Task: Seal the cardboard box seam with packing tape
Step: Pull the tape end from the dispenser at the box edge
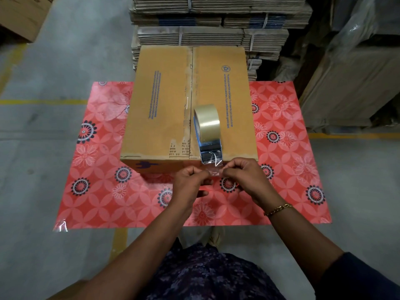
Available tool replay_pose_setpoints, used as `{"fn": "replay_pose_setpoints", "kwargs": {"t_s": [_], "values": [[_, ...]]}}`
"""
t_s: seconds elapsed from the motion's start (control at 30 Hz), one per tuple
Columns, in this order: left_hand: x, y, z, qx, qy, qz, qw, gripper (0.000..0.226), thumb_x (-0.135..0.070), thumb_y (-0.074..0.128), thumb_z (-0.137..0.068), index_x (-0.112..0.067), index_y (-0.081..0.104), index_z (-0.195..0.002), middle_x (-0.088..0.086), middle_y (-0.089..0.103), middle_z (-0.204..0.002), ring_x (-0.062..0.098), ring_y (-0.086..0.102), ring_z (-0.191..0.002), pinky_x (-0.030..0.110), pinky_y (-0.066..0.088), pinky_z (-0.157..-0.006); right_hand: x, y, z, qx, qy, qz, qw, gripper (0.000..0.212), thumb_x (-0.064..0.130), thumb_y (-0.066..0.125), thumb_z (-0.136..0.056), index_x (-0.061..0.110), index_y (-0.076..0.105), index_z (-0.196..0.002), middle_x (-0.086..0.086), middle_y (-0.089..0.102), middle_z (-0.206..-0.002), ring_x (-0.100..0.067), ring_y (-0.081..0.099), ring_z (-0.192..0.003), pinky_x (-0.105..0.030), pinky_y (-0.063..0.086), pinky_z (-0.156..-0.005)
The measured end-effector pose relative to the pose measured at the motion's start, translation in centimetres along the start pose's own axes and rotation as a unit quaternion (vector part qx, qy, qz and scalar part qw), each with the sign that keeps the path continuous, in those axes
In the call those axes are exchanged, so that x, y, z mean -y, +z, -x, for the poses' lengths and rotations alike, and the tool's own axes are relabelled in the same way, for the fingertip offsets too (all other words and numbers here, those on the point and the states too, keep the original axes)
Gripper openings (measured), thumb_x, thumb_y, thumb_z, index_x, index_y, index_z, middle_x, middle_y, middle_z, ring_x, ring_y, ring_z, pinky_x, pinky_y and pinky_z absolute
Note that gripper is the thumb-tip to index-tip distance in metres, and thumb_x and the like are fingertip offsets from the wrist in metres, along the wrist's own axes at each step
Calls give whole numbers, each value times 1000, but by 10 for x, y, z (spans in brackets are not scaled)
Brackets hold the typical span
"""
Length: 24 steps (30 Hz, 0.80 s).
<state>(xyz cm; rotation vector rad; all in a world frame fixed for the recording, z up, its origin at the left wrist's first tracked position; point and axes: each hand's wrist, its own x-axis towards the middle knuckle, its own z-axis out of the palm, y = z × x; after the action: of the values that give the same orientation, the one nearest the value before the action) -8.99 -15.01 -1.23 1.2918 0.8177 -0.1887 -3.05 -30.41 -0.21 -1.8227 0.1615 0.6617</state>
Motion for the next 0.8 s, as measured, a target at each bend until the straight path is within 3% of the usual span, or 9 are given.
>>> {"fn": "replay_pose_setpoints", "kwargs": {"t_s": [0.17, 0.4, 0.53, 0.67, 0.8], "values": [[-1, 11, 1, -19, -6, 17, 1000, 34, -5, 71, -86, -19, 50, -63, -1, 68, -61, 7, 71, -60, 23, 49, -46, 3, 5, -2, -28, -13, 32, 999, 10, 4, 73, -83, -5, 70, -80, -17, 62, -64, -23, 54, -52, -19, 38, -38], [0, 16, 2, -24, -6, 37, 999, 34, -3, 72, -86, -16, 47, -66, 2, 66, -63, 7, 72, -59, 24, 49, -45, 1, 10, -3, -49, -20, 68, 996, 10, 9, 77, -80, 7, 67, -78, -4, 62, -60, -16, 52, -45, -26, 43, -41], [1, 13, 2, -21, -6, 51, 998, 35, -2, 69, -88, -16, 47, -66, 4, 69, -64, 11, 73, -61, 23, 48, -44, 3, 6, -6, -17, -2, -6, 1000, 43, 4, 81, -78, 15, 44, -97, -14, 56, -69, -13, 42, -41, -23, 35, -36], [3, 10, 2, -8, -5, 57, 998, 35, -1, 68, -89, -17, 46, -67, -1, 69, -58, 14, 74, -65, 23, 48, -44, 4, 5, -4, -6, 12, -21, 1000, 48, 3, 79, -80, 11, 47, -115, -15, 64, -77, -10, 45, -40, -23, 36, -37], [3, 7, -1, -7, -14, 82, 997, 40, 1, 73, -85, -20, 42, -72, 5, 72, -66, 19, 76, -67, 23, 48, -43, -2, 6, -3, -33, 38, -52, 997, 46, 0, 77, -81, 10, 51, -118, -6, 66, -77, -10, 47, -42, -20, 36, -36]]}}
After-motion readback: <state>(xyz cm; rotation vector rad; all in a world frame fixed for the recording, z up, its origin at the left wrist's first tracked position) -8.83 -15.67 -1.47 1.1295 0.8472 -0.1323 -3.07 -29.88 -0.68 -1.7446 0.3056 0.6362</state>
